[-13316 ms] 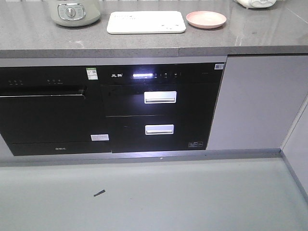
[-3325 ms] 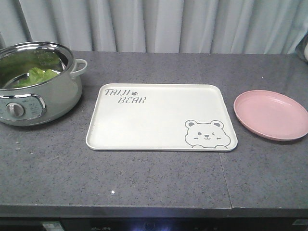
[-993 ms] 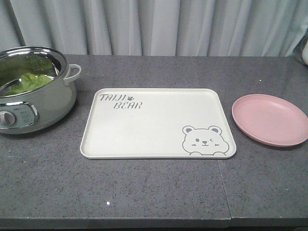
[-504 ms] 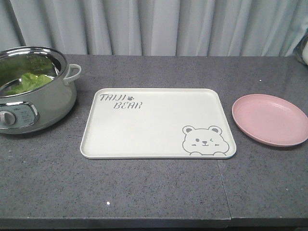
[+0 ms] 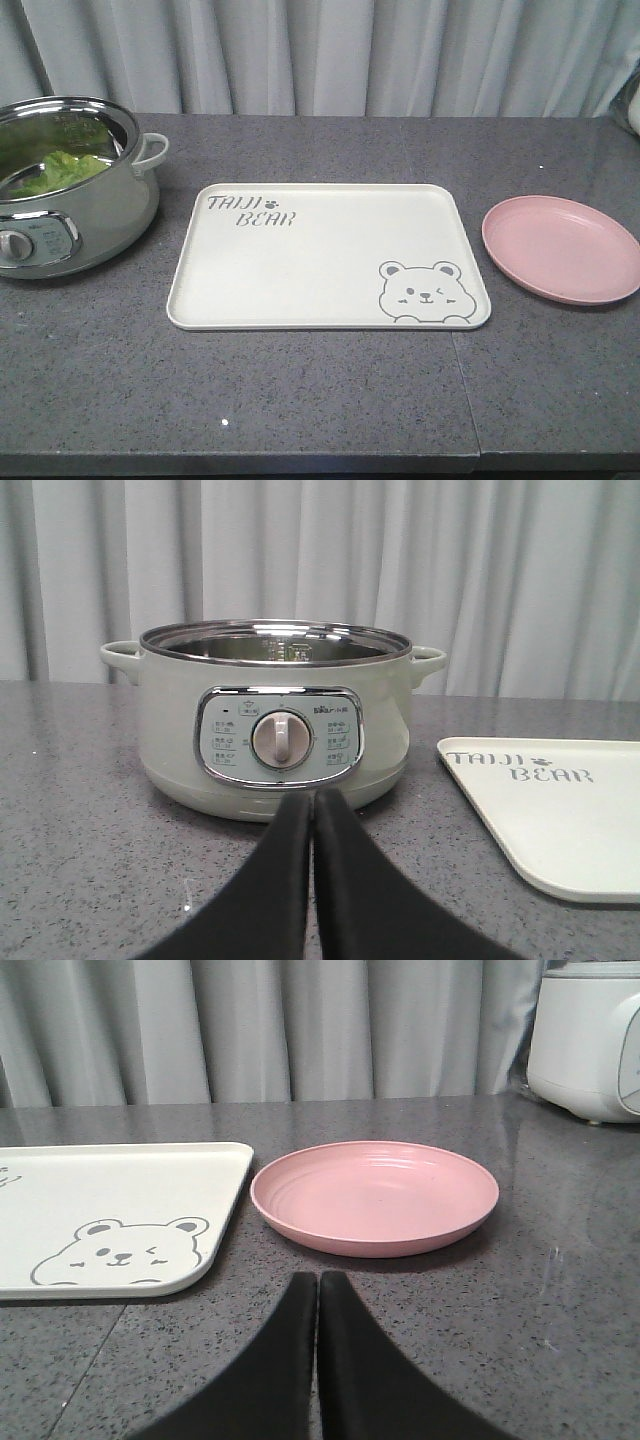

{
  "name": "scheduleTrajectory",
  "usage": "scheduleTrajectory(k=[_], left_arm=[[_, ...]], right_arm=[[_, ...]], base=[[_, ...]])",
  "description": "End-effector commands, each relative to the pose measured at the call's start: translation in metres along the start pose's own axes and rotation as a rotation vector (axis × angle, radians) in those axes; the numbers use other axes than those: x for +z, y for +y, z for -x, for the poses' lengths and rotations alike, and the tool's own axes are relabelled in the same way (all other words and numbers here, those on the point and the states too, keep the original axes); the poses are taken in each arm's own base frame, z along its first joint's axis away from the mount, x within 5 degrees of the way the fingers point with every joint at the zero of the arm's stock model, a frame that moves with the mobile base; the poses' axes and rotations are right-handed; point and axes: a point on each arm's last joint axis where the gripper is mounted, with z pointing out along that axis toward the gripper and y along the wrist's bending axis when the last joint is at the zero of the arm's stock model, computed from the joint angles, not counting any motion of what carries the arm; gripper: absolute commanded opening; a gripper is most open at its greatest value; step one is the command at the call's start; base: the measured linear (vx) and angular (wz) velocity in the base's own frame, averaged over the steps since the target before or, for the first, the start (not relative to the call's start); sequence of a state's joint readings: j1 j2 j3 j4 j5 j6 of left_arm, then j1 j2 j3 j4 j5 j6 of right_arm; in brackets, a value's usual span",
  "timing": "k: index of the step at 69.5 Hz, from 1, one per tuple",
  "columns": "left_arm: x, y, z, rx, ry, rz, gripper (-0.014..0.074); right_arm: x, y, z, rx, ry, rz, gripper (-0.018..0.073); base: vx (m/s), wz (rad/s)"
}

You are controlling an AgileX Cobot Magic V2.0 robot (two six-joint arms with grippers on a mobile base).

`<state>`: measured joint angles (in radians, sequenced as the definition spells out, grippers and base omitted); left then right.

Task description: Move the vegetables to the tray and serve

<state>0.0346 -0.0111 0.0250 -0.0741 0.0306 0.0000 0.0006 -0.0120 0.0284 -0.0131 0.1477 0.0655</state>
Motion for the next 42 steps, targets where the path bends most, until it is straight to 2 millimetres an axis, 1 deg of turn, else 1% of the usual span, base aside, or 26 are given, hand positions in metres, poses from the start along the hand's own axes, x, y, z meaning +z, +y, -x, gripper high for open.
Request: scheduleTrajectory(k=[1,15,24,31,38,42], left_arm=[[-0.001,0.0,0.006,-0.013,-0.09,-0.001,-0.0006],[-0.002,0.0,0.013,-0.024,-0.158,-0.002,-0.0006],[-0.003,0.0,0.018,-0.04,-0.217,-0.004,-0.0006],[-0.004,0.0,0.022,-0.144,-0.259,-0.018,-0.0006],[-0.005,0.0,0.024,-0.317,-0.286,-0.045,-0.0006],[-0.005,0.0,0.024,-0.41,-0.279,-0.057,-0.0006]], right_arm=[[0.0,0.0,0.007,-0.003,-0.098,0.005,-0.0003],[-0.003,0.001,0.021,0.1,-0.256,0.02,-0.0003],[-0.004,0.001,0.027,0.101,-0.314,0.022,-0.0003],[-0.004,0.001,0.026,0.142,-0.309,0.028,-0.0003],[-0.005,0.001,0.028,0.208,-0.311,0.039,-0.0003],[-0.006,0.001,0.033,0.244,-0.317,0.048,-0.0003]], base=[[0.0,0.0],[0.0,0.0],[0.0,0.0],[0.0,0.0],[0.0,0.0],[0.0,0.0]])
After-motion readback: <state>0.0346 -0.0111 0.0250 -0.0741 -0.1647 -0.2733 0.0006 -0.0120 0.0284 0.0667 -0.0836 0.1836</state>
